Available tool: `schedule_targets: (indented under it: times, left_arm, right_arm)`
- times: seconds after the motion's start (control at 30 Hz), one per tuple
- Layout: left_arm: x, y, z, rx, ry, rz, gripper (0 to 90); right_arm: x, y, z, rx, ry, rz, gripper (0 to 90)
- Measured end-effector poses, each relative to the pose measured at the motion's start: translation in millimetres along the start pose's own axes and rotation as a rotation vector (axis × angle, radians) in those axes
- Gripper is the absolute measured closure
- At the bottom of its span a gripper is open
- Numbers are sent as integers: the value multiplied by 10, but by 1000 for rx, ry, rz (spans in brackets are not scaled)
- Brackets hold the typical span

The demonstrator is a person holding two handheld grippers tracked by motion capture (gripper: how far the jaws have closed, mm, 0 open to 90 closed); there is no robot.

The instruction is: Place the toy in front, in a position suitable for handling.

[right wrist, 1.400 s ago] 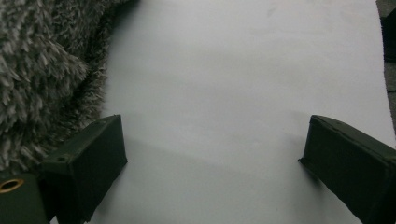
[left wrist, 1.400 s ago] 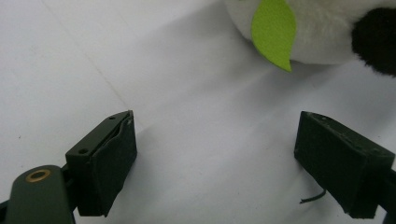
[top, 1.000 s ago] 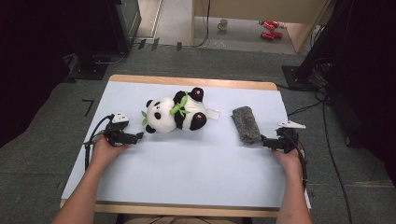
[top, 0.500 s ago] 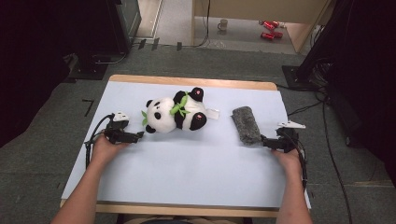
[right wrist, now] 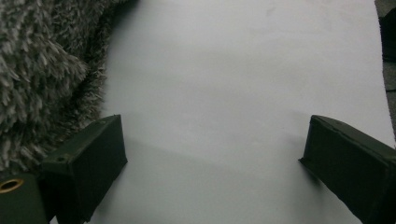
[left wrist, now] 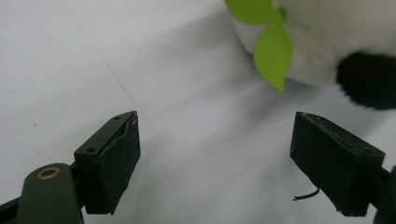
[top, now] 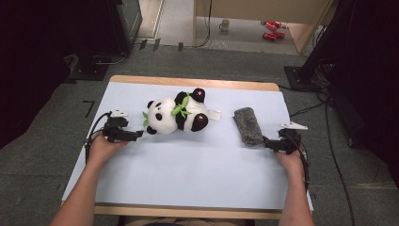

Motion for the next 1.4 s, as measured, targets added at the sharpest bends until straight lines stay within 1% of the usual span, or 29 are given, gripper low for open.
schedule_targets:
  times: [0.03, 0.1, 0.17, 0.2, 0.33, 0.37, 0.43, 0.47, 0.5, 0.6, 0.63, 0.73, 0.77, 0.8, 0.83, 0.87, 0.9, 0.93, 0.97, 1.0, 1.07, 1.1, 1.13, 1.2, 1.3, 1.37, 1.4]
  left_arm:
    - [26, -32, -5, -2, 1, -4, 161]
    - [83, -87, 9, 15, -2, -8, 168]
    - [148, -142, 0, 3, -17, -18, 181]
    - [175, -164, -10, -1, -14, -27, 219]
    - [235, -244, -45, -2, 7, -33, 226]
    - [253, -269, -49, -1, 3, -34, 225]
    - [295, -316, -63, -11, -7, -42, 225]
    - [322, -343, -81, -24, -11, -39, 225]
    - [363, -379, -108, -36, -5, -40, 225]
    - [460, -443, -172, -44, 14, -56, 235]
    - [491, -464, -204, -54, 23, -57, 245]
    - [545, -483, -258, -72, 29, -62, 259]
    - [573, -484, -289, -93, 26, -69, 265]
    - [592, -480, -298, -95, 27, -64, 265]
    - [612, -471, -305, -89, 30, -57, 268]
    - [629, -467, -318, -92, 35, -52, 283]
    - [664, -468, -361, -111, 34, -51, 293]
    - [687, -474, -390, -121, 38, -53, 299]
    - [727, -487, -436, -133, 52, -60, 309]
    - [767, -496, -476, -139, 62, -65, 311]
    - [818, -503, -514, -144, 77, -74, 315]
    - [860, -503, -535, -145, 92, -79, 314]
    - [888, -500, -545, -146, 95, -83, 301]
    - [953, -492, -568, -155, 90, -87, 314]
    - [1031, -483, -617, -179, 91, -92, 335]
    - [1082, -476, -694, -216, 99, -94, 362]
    - [1097, -473, -721, -226, 107, -94, 376]
  right_arm:
    - [0, 0, 0, 0, 1, 0, 49]
    - [-2, -2, 3, -4, 4, 1, 49]
    - [-1, -2, 2, -4, 4, -1, 49]
    - [-1, -2, 2, -4, 4, -1, 49]
    - [-1, -2, 2, -5, 5, -1, 49]
    - [-2, -2, 3, -5, 6, 0, 48]
    - [-2, -1, 1, -4, 6, 0, 48]
    - [-2, -1, 1, -4, 6, 0, 48]
    - [-2, -1, 1, -4, 6, 0, 48]
    - [-2, -1, 1, -4, 7, 0, 48]
    - [-2, -1, 1, -4, 7, 0, 48]
    - [-3, -1, 1, -5, 6, 0, 48]
    - [-2, 0, 0, -4, 7, 0, 48]
    - [-3, 0, 0, -4, 8, 0, 48]
    - [-2, 0, 0, -4, 7, 0, 48]
    - [-2, 0, 0, -4, 7, 0, 48]
    - [-2, 0, 0, -4, 7, 0, 48]
    - [-2, 0, 0, -4, 7, 0, 48]
    - [-3, -1, 1, -4, 7, 0, 48]
    - [-3, -1, 1, -5, 6, 0, 48]
    - [-3, -2, 4, -8, 8, -1, 49]
    - [-4, -4, 5, -11, 9, -1, 48]
    - [-6, -6, 5, -14, 12, -2, 48]
    - [-6, -6, 4, -15, 14, -2, 48]
    - [-7, -7, 5, -17, 17, -2, 48]
    - [-8, -7, 5, -19, 19, -2, 48]
    - [-9, -8, 6, -21, 20, -2, 48]
Point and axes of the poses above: each handheld gripper's, and its own axes: y roughly forward along the jaws, x roughly out of its top, z roughly to its left, the point moved 9 cm from there along y, roughly forward along the jaws, and after that the axes turned 2 degrees about x, right-handed, at the moved point
